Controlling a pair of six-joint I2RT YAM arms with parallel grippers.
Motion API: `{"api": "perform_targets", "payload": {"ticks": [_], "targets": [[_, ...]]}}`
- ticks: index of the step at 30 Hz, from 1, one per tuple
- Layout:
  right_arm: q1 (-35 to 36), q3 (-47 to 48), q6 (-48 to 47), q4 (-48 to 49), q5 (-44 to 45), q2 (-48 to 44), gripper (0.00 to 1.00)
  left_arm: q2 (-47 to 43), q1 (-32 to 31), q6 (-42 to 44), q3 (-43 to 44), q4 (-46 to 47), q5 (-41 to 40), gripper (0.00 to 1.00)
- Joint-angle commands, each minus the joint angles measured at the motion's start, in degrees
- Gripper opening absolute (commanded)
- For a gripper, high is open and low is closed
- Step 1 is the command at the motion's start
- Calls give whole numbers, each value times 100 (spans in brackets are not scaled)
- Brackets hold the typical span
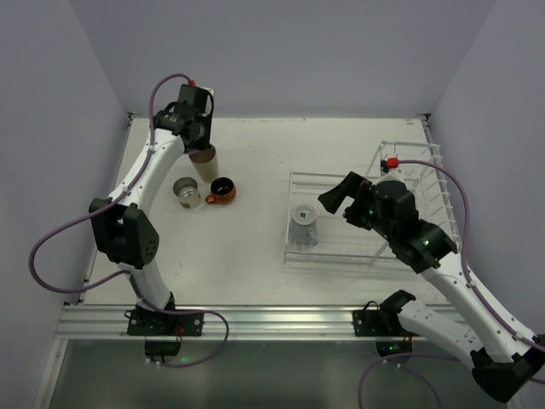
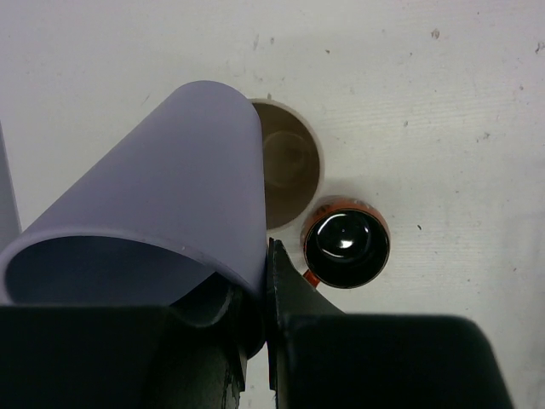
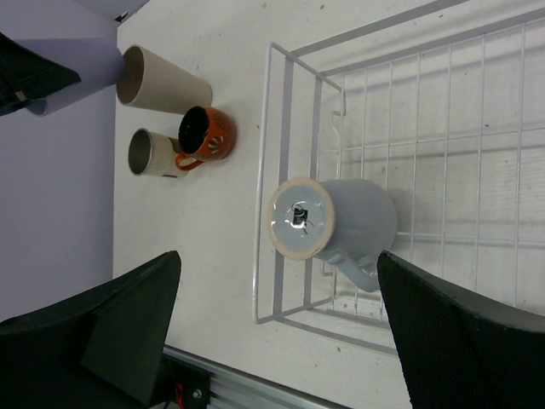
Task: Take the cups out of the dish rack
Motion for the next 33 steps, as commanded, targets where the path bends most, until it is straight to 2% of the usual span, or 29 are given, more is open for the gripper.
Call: {"api": "perform_targets", "payload": {"ticks": [1, 21, 33], "targets": [[12, -41, -69, 248, 43, 28, 99, -511, 9, 105, -17, 410, -30, 0], [12, -41, -52, 222, -10, -24, 99, -441, -9, 70, 27, 24, 533, 0], [21, -85, -25, 213, -19, -33, 99, -529, -70, 35, -482, 129, 647, 0]]}}
